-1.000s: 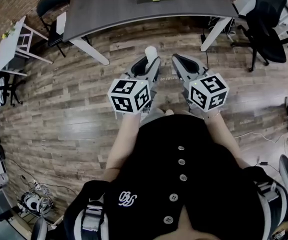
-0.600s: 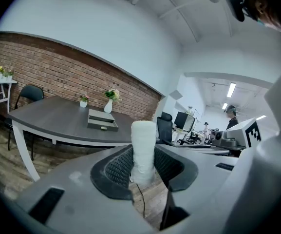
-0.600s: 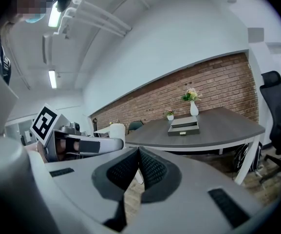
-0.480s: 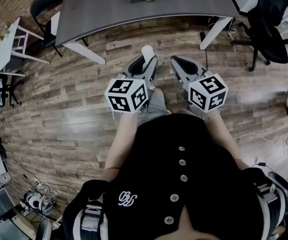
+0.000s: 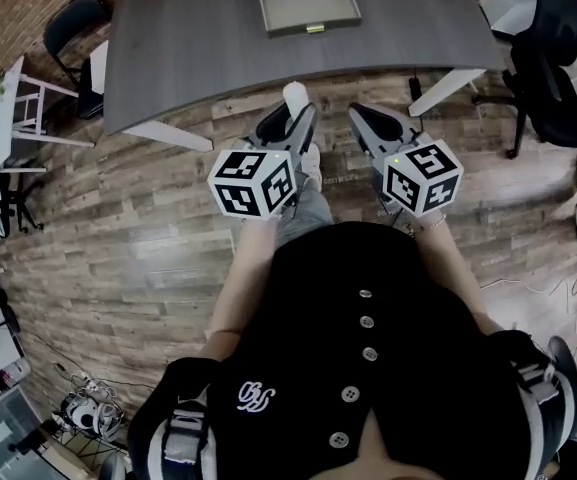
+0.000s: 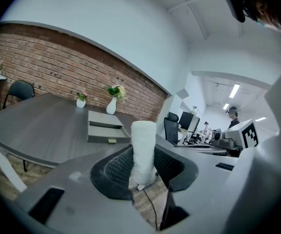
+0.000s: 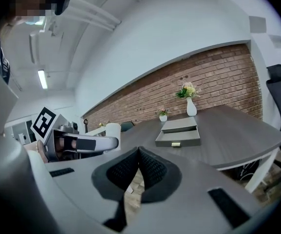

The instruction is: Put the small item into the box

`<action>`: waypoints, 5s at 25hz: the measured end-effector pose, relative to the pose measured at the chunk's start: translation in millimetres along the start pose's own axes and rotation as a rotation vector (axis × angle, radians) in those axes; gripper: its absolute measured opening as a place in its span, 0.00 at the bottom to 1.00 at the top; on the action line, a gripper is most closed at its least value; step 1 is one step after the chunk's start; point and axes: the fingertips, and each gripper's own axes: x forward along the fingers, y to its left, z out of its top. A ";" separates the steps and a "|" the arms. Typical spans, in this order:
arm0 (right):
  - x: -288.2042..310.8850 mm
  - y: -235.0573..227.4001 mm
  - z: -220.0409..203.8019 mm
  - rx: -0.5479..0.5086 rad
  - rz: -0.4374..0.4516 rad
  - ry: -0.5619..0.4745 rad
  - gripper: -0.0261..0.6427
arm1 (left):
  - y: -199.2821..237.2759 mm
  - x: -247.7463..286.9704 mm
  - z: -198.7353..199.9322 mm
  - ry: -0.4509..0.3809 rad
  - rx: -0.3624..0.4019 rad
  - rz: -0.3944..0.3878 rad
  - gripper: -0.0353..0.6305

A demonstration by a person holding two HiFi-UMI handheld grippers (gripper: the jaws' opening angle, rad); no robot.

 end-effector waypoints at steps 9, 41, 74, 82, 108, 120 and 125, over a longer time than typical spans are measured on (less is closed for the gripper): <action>129.0 -60.5 68.3 0.003 -0.040 -0.004 0.04 | 100.1 85.6 85.7 0.027 0.033 -0.055 0.25; 206.8 -153.7 114.4 -0.013 0.014 0.061 0.04 | 136.9 197.8 124.5 0.190 0.219 -0.085 0.25; 206.1 -221.3 65.7 0.123 -0.018 0.076 0.04 | 189.6 339.8 -14.0 0.961 0.963 -0.204 0.26; 212.0 -218.2 65.3 0.108 -0.009 0.096 0.04 | 183.5 331.4 -9.7 0.886 0.922 -0.188 0.36; 236.0 -171.3 135.2 -0.048 0.079 0.091 0.04 | 139.4 247.4 144.3 0.191 0.301 -0.076 0.09; 227.7 -143.6 134.9 -0.094 0.119 0.082 0.04 | 140.6 219.4 125.7 0.141 0.130 -0.059 0.08; 226.2 -139.3 126.6 -0.109 0.127 0.117 0.04 | 136.5 214.9 113.9 0.160 0.128 -0.059 0.08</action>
